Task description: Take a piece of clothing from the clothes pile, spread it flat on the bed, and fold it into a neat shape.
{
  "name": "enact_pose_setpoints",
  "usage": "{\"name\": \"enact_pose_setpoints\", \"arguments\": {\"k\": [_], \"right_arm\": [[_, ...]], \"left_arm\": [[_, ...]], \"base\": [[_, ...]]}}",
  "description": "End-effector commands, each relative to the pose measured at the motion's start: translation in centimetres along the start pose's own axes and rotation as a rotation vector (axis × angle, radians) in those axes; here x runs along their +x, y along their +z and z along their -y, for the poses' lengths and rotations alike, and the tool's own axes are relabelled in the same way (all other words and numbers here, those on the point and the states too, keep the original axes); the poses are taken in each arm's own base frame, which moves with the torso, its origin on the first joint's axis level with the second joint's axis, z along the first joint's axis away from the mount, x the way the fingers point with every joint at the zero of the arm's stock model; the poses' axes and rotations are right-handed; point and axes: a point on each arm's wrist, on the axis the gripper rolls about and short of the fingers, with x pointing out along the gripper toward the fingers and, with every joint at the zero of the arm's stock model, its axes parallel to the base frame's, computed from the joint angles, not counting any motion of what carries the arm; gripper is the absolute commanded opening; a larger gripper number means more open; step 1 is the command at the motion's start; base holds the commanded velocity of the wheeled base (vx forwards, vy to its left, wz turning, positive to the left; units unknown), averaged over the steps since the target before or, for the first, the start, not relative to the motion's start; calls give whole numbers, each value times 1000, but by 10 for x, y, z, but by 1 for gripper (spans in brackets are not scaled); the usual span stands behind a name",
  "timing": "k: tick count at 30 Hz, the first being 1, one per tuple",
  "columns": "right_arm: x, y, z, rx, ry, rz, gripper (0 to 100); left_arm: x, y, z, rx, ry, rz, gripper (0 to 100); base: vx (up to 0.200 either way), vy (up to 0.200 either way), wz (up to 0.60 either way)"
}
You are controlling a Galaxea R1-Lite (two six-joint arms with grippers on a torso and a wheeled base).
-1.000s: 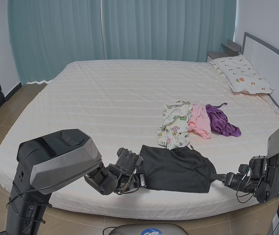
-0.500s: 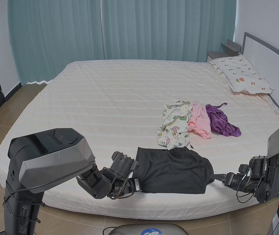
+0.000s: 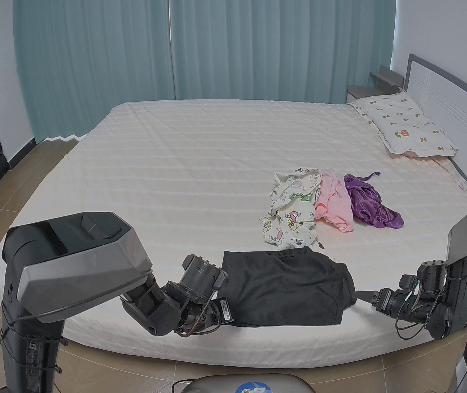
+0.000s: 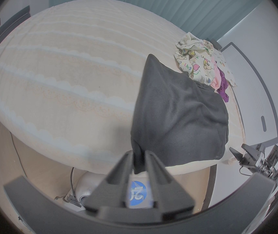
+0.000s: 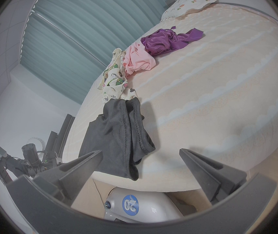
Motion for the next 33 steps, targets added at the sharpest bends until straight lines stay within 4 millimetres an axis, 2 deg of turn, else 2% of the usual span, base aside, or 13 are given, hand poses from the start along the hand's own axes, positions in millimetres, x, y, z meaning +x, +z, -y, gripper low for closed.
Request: {"name": "enact_pose_setpoints", "arguments": {"k": [1,6,11,16,17,18,20,21,22,24,25,26,33], "right_arm": [[-2,3,-1,-6,8,18,100],[-5,4,-1,-3,4,24,100],[-21,18,-13,-25,31,96,100],[-57,41,-39,-47,96,245,100],[-57,41,-39,-47,96,245,100],[-74,45,-48,-68,118,295,100],[-95,45,-60,-95,143,346,100],[-95,45,-60,-95,143,346,100],[-114,45,-71,-124,173,398,100],[-136,44,-82,-159,209,456,100],[-136,44,-82,-159,209,456,100],[-152,42,-90,-186,236,501,100],[-200,20,-106,-215,263,534,100]], "left_arm": [[-4,3,1,-29,-14,9,100],[-16,15,-5,-107,-23,37,100],[-46,33,-24,-172,-18,84,100],[-117,60,-52,-264,-93,227,100],[-117,60,-52,-264,-93,227,100],[-145,63,-58,-276,-125,289,100],[-173,66,-66,-293,-146,366,100],[-173,66,-66,-293,-146,366,100],[-200,70,-72,-319,-172,443,100],[-231,68,-79,-336,-200,522,100],[-231,68,-79,-336,-200,522,100],[-254,59,-86,-343,-217,584,100],[-317,32,-98,-354,-250,810,100]], "base": [[0,0,0],[0,0,0],[0,0,0],[0,0,0],[0,0,0],[0,0,0],[0,0,0],[0,0,0],[0,0,0],[0,0,0],[0,0,0],[0,0,0],[0,0,0]]}}
